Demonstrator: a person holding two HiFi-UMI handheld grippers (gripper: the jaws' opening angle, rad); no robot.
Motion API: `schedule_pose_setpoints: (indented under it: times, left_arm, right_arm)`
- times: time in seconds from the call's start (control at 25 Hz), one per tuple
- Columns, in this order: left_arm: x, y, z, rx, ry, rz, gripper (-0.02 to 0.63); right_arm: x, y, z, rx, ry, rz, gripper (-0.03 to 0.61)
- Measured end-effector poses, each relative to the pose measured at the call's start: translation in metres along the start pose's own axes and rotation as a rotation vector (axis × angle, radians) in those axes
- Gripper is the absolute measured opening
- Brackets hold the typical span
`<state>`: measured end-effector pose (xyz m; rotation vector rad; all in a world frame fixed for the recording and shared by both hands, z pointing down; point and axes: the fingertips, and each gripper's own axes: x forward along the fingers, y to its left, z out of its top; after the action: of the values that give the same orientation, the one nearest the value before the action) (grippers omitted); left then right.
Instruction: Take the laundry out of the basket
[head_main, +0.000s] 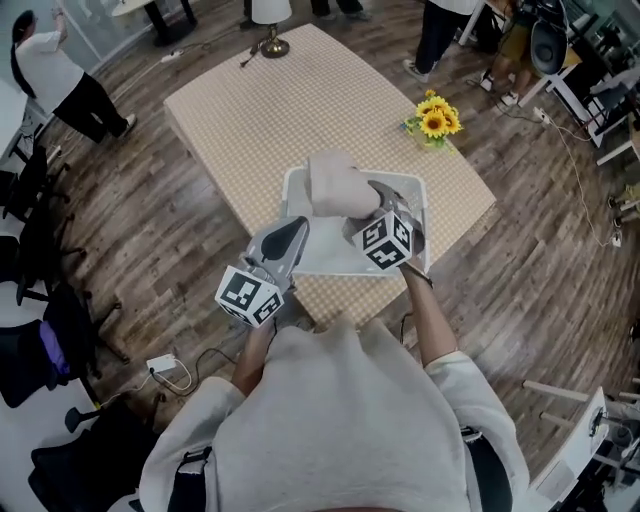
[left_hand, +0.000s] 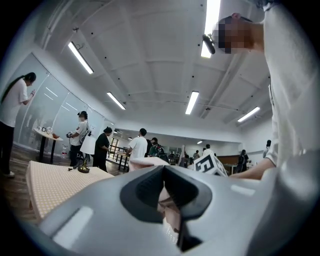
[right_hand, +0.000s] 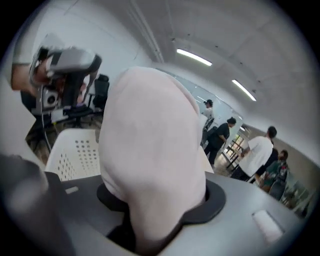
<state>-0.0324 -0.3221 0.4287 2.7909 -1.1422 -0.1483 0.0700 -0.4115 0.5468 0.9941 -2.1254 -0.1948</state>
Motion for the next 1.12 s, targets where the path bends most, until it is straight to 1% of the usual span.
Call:
schedule_pose_setpoints:
  times: [0.04, 0.12, 0.2, 0.24, 0.28, 0.32, 0.4, 0.44, 0.56, 0.64, 0.76, 0.92, 1.12]
  left_arm:
    - [-0.001, -0.001, -0.002, -0.001, 0.003, 0.002, 0.008]
    - [-0.003, -0.002, -0.004, 0.002, 0.006, 0.007, 0.008]
    - [-0.006, -0.004, -0.002, 0.007, 0.005, 0.01, 0.008]
    - [-0.007, -0.005, 0.0, 0.01, 0.003, 0.01, 0.008]
    - [-0.009, -0.007, 0.002, 0.012, 0.001, 0.007, 0.008]
    - [-0.009, -0.008, 0.004, 0.014, -0.002, 0.002, 0.008]
    - [-0.01, -0.01, 0.008, 0.017, -0.007, -0.01, 0.008]
    - [-0.011, -0.01, 0.009, 0.018, -0.01, -0.017, 0.008]
    - [-0.015, -0.011, 0.012, 0.023, -0.015, -0.037, 0.008]
    - [-0.02, -0.01, 0.011, 0.025, -0.011, -0.052, 0.008]
    - [-0.027, -0.009, 0.009, 0.011, -0.002, -0.08, 0.008]
    - [-0.04, -0.01, 0.009, -0.004, -0.009, -0.115, 0.008]
    - [-0.055, -0.015, 0.006, -0.011, -0.02, -0.122, 0.008]
  right_arm:
    - [-0.006, -0.002, 0.001, 0.103, -0.042, 0.002, 0.261]
    - [-0.021, -0.008, 0.004, 0.355, -0.158, 0.02, 0.259]
    - [-0.04, -0.016, 0.009, 0.626, -0.313, 0.046, 0.259]
    - [-0.051, -0.02, 0.01, 0.74, -0.39, 0.047, 0.261]
    - [-0.061, -0.024, 0.011, 0.823, -0.45, 0.033, 0.261]
    - [-0.07, -0.028, 0.01, 0.864, -0.487, 0.005, 0.261]
    - [-0.084, -0.032, 0.011, 0.859, -0.509, -0.058, 0.262]
    - [-0.09, -0.031, 0.012, 0.85, -0.512, -0.075, 0.262]
    - [-0.102, -0.024, 0.019, 0.856, -0.531, -0.079, 0.262]
    - [-0.107, -0.016, 0.023, 0.841, -0.526, -0.086, 0.262]
    - [-0.113, -0.006, 0.03, 0.804, -0.507, -0.113, 0.262]
    - [-0.135, 0.003, 0.046, 0.793, -0.537, -0.146, 0.262]
    - [-0.16, 0.028, 0.051, 0.78, -0.554, -0.169, 0.262]
